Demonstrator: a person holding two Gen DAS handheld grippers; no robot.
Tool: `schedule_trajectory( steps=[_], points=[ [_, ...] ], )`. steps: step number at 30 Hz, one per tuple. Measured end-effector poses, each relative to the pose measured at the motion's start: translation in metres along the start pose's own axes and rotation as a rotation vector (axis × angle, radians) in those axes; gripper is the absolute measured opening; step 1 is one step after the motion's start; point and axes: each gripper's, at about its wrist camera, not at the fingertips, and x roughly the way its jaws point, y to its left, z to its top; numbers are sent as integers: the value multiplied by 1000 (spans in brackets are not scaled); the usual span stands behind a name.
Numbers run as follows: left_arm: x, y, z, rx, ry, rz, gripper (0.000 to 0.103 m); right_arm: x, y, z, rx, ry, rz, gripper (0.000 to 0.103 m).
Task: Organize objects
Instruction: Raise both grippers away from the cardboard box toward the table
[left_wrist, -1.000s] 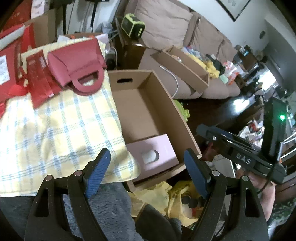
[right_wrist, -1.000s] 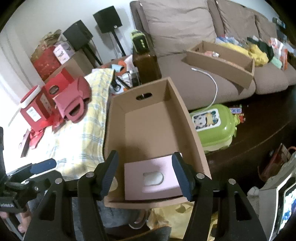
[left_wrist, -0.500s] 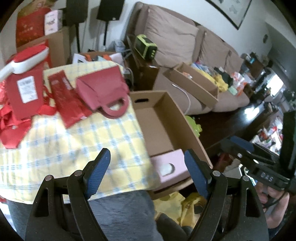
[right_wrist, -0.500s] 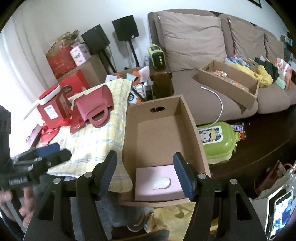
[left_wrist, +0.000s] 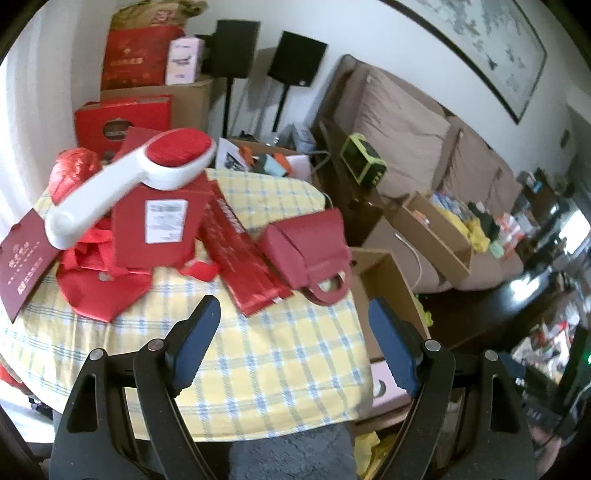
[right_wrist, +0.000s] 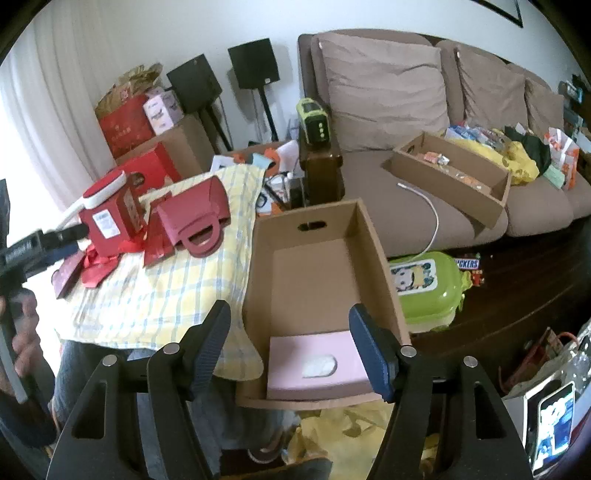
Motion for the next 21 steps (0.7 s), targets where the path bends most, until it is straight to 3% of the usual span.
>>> schedule_trajectory(
  steps=[14,21],
  points=[
    [-27,19,11,-13,-83,-33,81,6,37,-40,-18,59,-5,68],
    [-45,53,26,-52,-134,-15,81,-2,53,-41,-7,64,-16,70]
  ],
)
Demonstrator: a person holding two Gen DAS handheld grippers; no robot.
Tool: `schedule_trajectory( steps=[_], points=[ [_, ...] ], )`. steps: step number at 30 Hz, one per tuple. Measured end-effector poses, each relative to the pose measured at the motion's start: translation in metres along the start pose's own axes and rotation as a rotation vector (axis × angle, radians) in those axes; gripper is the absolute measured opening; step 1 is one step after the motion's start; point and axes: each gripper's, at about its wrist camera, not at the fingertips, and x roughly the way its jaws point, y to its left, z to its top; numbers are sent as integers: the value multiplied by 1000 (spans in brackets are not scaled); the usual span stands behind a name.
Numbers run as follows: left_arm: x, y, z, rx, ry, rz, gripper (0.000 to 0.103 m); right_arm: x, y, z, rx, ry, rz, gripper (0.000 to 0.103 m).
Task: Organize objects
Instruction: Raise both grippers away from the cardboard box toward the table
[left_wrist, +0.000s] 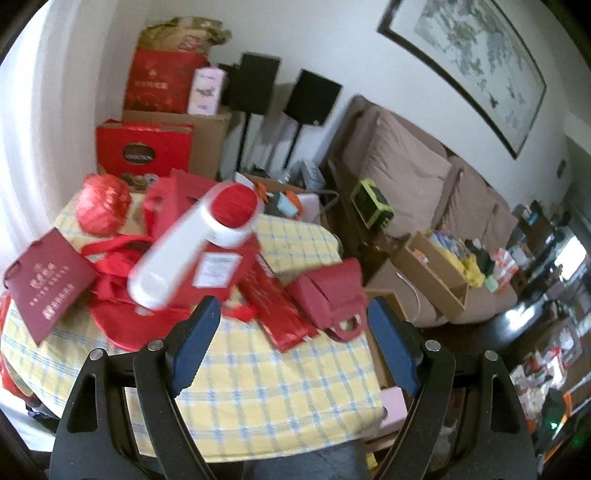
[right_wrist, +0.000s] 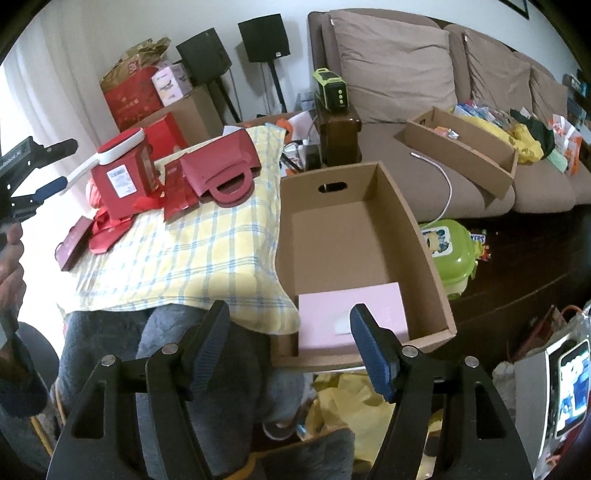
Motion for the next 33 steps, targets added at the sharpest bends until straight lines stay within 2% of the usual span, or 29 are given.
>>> schedule_trajectory(
  steps=[4,7,9,14,18,21,23,25,28,33],
  points=[
    [-19,41,17,-74,-76,49,81,-16,10,5,-23,-32,-10,74],
    [-35,78,27,-161,-133,71,89,-29,17,9,-33,-62,-17,77],
    [-45,97,31,-196,-162,85,89,-36,22,12,-38,-77,-24,78],
    [-64,132,34,-212,-199,114,91,-50,44,19,-63,-110,-32,80],
    [-69,142,34,-181,-177,88,91,-58,65,25,-74,-188,-28,84],
    [-70,139,33,-120,-156,65,91,-58,75,27,-65,-232,-13,87],
    [-71,133,33,-66,-148,76,92,-53,80,28,-62,-235,-2,90],
    [-69,127,32,-4,-133,113,99,-46,87,28,-78,-217,5,92],
    [-68,121,30,38,-129,166,100,-39,98,28,-134,-194,7,92],
    [-66,116,26,91,-121,204,100,-32,113,26,-192,-183,19,92]
  ],
)
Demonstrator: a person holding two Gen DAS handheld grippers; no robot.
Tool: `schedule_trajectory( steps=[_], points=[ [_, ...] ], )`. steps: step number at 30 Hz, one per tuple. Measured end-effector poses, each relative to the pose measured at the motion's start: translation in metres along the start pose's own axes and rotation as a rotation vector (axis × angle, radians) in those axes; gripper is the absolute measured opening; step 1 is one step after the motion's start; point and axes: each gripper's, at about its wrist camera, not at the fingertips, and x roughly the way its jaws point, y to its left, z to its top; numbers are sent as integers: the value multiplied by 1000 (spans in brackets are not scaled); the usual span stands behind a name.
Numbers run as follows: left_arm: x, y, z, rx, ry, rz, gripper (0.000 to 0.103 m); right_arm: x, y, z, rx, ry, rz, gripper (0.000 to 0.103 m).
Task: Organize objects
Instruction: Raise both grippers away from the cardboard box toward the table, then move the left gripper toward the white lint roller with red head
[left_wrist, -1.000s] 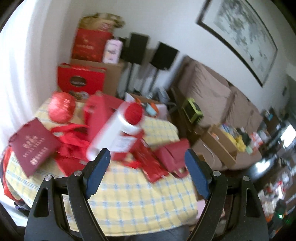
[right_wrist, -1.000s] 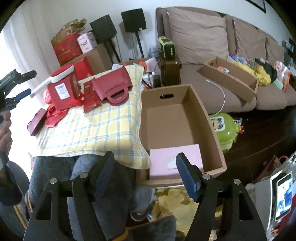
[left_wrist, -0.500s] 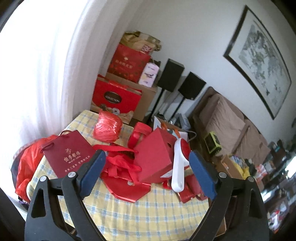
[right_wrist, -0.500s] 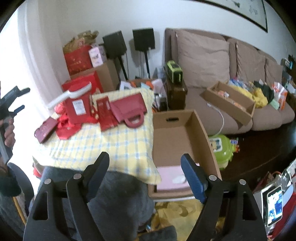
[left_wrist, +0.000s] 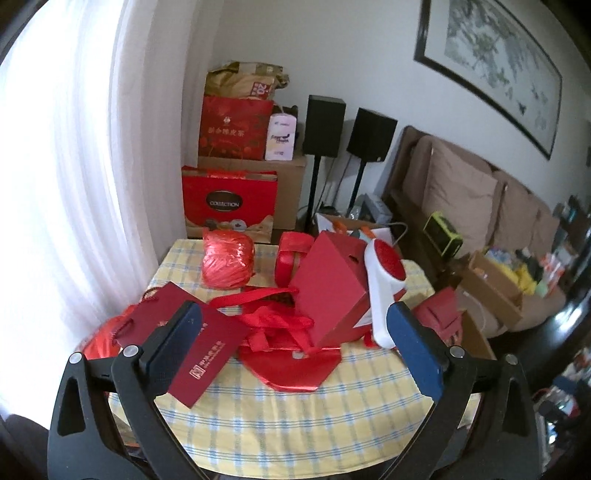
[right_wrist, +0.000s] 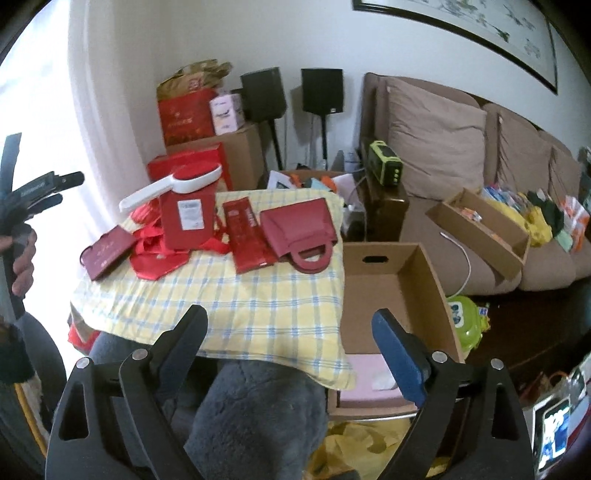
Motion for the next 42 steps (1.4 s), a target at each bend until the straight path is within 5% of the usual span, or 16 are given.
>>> schedule_trajectory(
  steps=[3,9,17,25,30,36,42],
  points=[
    [2,-7,-4,47,-15,34,101,5,7,-3,-32,-7,20,100],
    [18,-23,-8,117,-26,145,102,30,15,-13,-64,10,51,100],
    [38,-44,-16,200,11,174,103,55,20,-2,-92,1,55,100],
    [36,-27,-6,13,8,-36,103,59,19,28,-41,-101,88,102],
    [49,-22,-3,-55,28,-10,103,71,10,37,-28,-134,7,102],
    [50,-54,-9,116,-14,55,103,84,-18,20,32,-218,-44,102],
    [53,-88,-14,205,-27,95,103,93,-27,24,74,-193,-192,102]
  ],
)
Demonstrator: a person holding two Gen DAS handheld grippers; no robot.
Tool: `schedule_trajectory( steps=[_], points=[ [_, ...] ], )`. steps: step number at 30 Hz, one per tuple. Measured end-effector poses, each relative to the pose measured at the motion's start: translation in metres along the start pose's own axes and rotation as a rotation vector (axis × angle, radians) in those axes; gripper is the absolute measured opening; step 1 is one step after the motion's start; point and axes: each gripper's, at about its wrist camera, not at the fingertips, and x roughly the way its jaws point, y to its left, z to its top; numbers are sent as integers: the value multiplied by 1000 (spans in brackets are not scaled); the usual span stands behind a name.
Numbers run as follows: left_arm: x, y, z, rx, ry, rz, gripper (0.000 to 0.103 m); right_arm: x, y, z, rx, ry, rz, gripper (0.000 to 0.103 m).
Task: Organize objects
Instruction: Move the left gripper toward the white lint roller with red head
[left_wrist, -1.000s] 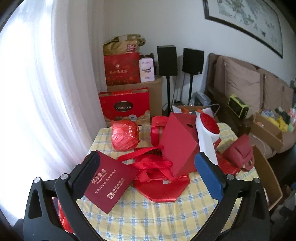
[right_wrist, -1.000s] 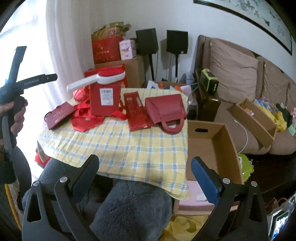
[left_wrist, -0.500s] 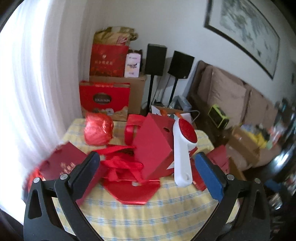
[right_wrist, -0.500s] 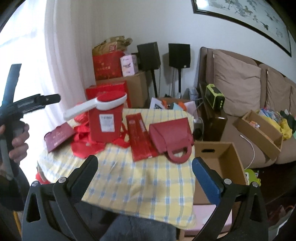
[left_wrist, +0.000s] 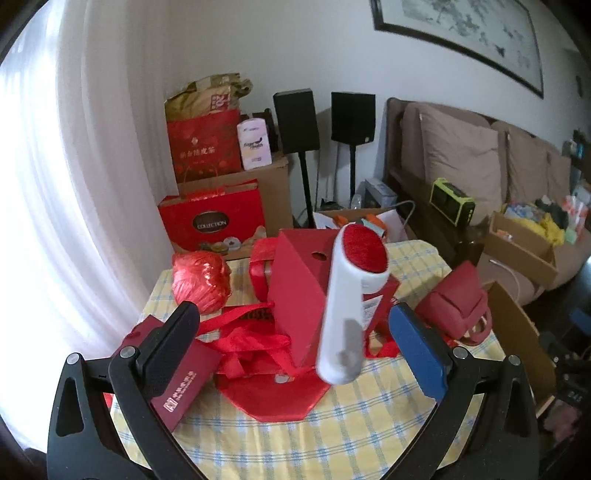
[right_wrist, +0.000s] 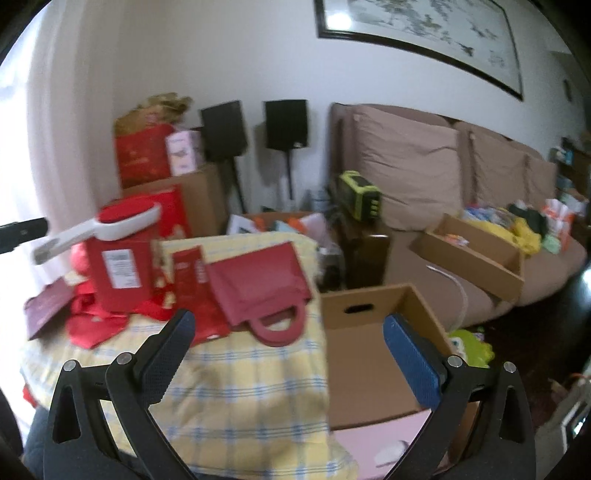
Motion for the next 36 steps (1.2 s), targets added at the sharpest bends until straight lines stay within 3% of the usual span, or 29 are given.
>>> schedule_trajectory(
  steps=[4,9,11,15,18,20,22,25,36],
  points=[
    [1,-18,0,15,-3,-53,103,-16,1,3,-48,-56,-28,102],
    [12,-42,-8,98,-4,-2,103,-25,4,2,-92,-68,9,102],
    [17,-49,-13,123,-6,-10,98,-27,6,1,-112,-71,13,102],
    [28,-45,-18,67,34,-61,87,-24,10,-2,-170,-55,27,102],
    [34,-34,-21,-7,48,-116,68,-21,12,-5,-201,-45,26,102],
    [40,-22,-23,-78,68,-156,41,-18,13,-7,-217,-33,23,102],
    [50,-9,-25,-149,116,-210,24,-17,14,-8,-223,-25,27,102],
    [59,1,-27,-170,152,-235,8,-18,17,-9,-235,-27,37,102],
    [42,7,-20,-134,108,-246,5,-19,30,-16,-315,-23,24,102]
  ],
)
